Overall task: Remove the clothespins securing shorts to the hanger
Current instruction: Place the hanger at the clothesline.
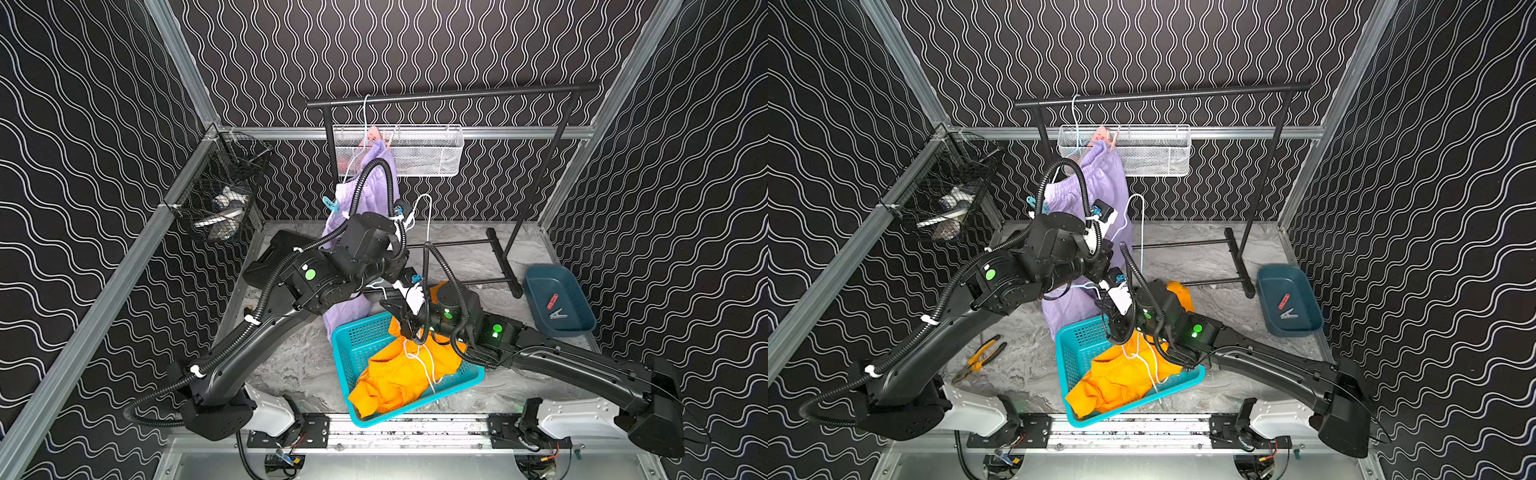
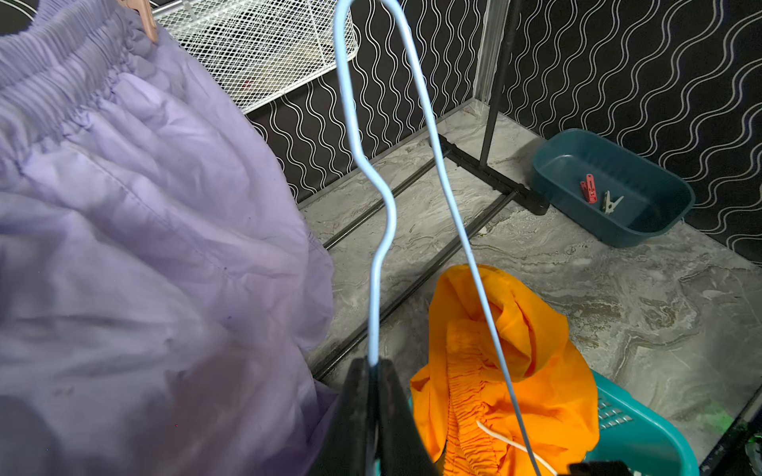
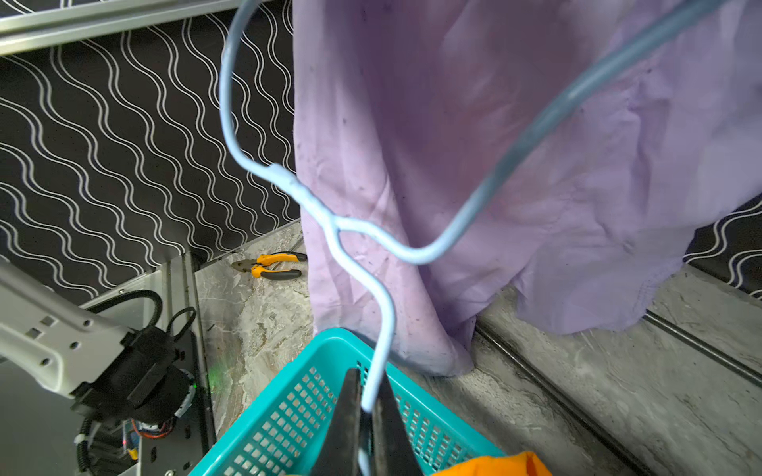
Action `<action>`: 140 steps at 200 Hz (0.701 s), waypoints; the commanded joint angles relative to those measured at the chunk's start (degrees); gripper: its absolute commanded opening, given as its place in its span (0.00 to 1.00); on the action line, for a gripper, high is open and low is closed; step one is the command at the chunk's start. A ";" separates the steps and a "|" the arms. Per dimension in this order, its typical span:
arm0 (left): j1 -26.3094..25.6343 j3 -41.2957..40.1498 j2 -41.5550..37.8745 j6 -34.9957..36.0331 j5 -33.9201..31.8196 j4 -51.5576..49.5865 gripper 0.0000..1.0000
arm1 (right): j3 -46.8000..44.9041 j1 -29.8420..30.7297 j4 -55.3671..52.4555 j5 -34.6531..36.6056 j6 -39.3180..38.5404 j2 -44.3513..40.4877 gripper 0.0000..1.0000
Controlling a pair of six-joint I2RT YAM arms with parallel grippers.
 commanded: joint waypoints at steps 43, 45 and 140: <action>-0.05 3.42 -0.34 -0.97 -0.08 3.38 0.78 | -3.07 -0.21 -2.17 -4.03 11.03 -4.54 0.00; -0.06 3.65 -0.40 -0.99 0.00 3.47 0.79 | -3.20 -0.23 -2.21 -4.03 11.30 -4.71 0.00; -0.01 -3.19 -12.54 -4.94 -0.60 9.75 0.84 | -2.82 -21.34 8.08 -27.09 31.92 -8.94 0.00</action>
